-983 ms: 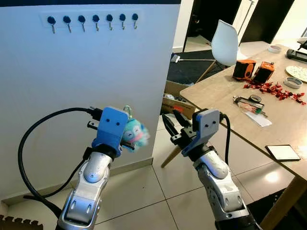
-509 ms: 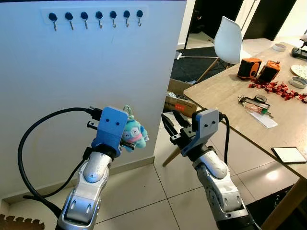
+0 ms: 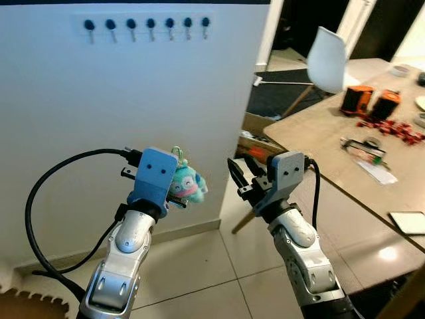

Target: Hang keys on a hook

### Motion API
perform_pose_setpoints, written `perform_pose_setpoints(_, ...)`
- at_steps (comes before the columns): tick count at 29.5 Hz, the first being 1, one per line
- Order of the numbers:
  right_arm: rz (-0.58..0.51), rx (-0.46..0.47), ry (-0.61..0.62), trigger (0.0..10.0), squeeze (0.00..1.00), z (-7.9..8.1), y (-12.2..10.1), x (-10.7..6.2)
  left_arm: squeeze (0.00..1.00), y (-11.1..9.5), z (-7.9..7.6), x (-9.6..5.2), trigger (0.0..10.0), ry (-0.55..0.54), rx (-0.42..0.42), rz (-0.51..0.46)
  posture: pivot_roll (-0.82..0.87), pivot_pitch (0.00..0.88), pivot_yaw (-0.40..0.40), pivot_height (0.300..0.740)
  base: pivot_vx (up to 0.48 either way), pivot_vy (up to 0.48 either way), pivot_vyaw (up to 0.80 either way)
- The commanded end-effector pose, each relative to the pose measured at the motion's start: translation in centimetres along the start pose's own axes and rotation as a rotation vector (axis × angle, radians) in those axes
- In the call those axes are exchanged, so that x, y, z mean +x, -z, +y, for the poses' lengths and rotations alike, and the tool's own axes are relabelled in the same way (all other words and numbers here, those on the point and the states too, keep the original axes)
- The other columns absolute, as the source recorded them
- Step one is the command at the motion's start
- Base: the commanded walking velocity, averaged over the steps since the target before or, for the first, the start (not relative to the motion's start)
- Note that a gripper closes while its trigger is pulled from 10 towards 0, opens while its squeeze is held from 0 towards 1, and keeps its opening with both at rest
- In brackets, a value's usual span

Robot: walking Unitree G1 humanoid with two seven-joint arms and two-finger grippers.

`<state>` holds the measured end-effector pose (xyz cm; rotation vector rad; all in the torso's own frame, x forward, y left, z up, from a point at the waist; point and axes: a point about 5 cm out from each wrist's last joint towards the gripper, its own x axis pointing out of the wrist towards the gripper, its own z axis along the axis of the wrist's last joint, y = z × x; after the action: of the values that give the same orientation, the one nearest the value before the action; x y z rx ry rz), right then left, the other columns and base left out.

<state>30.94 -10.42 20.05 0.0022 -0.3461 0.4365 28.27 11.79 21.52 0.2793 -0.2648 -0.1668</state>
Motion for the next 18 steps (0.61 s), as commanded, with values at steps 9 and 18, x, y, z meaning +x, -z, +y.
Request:
perform_pose_setpoints(9, 0.029, -0.007, 0.003, 10.0, 0.0, -0.05, 0.44, 0.07, 0.0, 0.15, -0.06, -0.07, 10.0, 0.002, 0.011, 0.01, 0.14, 0.149, -0.052, 0.74, 0.0, 0.0, 0.74)
perform_pose_setpoints(18, 0.031, -0.01, 0.007, 10.0, 0.0, -0.08, 0.47, 0.04, 0.0, 0.15, -0.13, -0.07, 10.0, 0.006, 0.011, 0.01, 0.14, 0.149, -0.051, 0.74, 0.0, 0.0, 0.73)
